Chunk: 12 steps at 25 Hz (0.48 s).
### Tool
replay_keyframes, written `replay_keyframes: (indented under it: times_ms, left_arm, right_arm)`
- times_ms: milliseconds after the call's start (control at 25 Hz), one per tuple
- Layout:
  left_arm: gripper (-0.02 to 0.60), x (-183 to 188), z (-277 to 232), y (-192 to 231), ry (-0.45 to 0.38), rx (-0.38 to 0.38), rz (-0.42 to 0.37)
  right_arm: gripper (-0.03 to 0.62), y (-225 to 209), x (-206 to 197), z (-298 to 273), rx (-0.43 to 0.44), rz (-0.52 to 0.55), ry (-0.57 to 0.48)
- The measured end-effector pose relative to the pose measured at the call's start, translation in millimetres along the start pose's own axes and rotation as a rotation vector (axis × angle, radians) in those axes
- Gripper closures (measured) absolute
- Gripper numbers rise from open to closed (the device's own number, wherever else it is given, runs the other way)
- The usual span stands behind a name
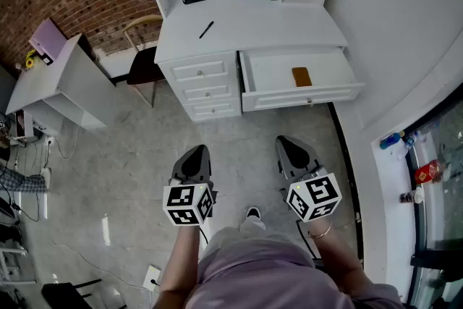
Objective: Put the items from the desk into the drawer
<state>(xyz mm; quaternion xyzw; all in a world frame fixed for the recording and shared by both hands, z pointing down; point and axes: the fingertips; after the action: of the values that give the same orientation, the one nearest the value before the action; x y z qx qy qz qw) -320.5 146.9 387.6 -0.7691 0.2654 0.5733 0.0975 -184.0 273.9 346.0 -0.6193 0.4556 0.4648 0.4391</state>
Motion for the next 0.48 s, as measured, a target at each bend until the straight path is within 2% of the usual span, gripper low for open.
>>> replay_keyframes:
  times_ms: [360,480]
  left_arm:
    - [0.581,15.2,-24.9,2.7,-0.01,-0.026,0.002]
    - [0.581,18.8,-33.6,4.5,-0.013,-0.012,-0.006]
  right_arm:
    - [0.591,-13.5,-10.1,-21.2,0.024,-0.017,0.033]
    - [0.591,-17.7,-14.9,-26.0,0.027,-0.024,0.046]
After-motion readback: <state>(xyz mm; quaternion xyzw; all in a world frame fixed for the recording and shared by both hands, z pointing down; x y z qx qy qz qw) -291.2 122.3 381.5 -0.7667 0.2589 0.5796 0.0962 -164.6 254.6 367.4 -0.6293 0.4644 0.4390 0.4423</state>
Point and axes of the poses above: the fingertips, and each gripper's own axes: z backward along the fingers, y to its left, x out of its top, and after that the axes turned 2 degrees about y, right-handed
